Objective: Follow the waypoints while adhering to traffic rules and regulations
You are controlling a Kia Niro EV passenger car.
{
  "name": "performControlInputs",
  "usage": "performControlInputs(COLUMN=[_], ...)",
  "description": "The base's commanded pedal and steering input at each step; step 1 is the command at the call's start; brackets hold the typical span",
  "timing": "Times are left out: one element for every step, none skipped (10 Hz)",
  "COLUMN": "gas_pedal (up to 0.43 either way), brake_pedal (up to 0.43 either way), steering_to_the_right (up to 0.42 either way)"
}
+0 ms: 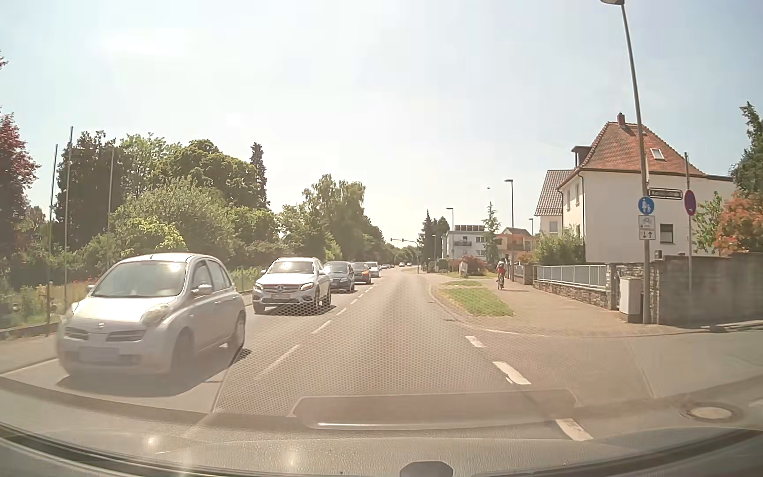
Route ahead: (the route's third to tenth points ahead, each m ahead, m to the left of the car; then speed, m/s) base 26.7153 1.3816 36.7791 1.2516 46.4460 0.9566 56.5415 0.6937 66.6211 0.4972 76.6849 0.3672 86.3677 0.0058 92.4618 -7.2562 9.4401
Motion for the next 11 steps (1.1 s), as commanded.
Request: performControlInputs(gas_pedal=[0.0, 0.0, 0.0, 0.0, 0.0, 0.0, 0.0, 0.0, 0.0, 0.0, 0.0], brake_pedal=[0.0, 0.0, 0.0, 0.0, 0.0, 0.0, 0.0, 0.0, 0.0, 0.0, 0.0], steering_to_the_right=[0.014, 0.012, 0.008, 0.005, 0.004, 0.004, 0.005, 0.006, 0.008, 0.01, 0.011])
